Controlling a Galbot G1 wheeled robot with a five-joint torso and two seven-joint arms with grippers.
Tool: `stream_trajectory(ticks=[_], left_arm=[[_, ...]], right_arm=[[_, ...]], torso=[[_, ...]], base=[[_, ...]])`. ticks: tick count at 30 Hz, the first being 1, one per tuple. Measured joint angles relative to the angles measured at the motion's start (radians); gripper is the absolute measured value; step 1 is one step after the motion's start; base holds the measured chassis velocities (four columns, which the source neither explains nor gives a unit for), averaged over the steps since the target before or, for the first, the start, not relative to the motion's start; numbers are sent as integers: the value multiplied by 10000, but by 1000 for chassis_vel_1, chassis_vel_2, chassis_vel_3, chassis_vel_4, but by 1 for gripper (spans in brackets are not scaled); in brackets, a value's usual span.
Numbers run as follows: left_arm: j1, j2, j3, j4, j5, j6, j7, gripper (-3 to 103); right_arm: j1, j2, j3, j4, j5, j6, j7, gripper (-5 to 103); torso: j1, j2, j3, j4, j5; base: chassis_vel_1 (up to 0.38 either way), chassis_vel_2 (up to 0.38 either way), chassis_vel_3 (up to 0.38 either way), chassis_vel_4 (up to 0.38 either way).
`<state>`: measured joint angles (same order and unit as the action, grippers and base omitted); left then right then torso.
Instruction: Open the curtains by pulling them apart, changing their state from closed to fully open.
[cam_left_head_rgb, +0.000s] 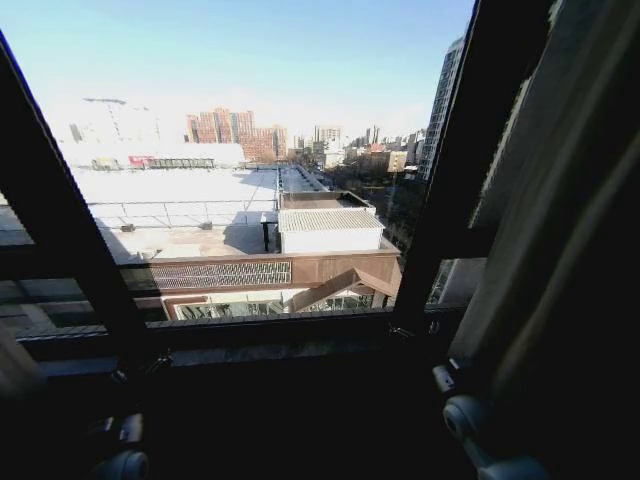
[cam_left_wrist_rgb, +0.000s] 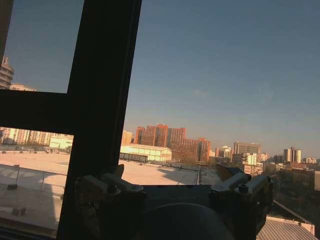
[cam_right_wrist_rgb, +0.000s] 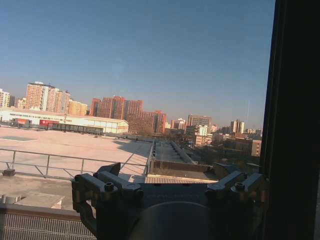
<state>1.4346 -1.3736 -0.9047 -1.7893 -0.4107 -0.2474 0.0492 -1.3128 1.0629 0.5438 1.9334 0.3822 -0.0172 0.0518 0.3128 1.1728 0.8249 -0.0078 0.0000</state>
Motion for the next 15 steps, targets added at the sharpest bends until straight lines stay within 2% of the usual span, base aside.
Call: stream_trajectory(ticks=[15], left_arm=[[0,0,1,0,0,0,0,100]], right_arm=[[0,0,0,0,0,0,0,100]], torso=[[3,-2,2,1,0]], base=[[347,360,-347,-362]])
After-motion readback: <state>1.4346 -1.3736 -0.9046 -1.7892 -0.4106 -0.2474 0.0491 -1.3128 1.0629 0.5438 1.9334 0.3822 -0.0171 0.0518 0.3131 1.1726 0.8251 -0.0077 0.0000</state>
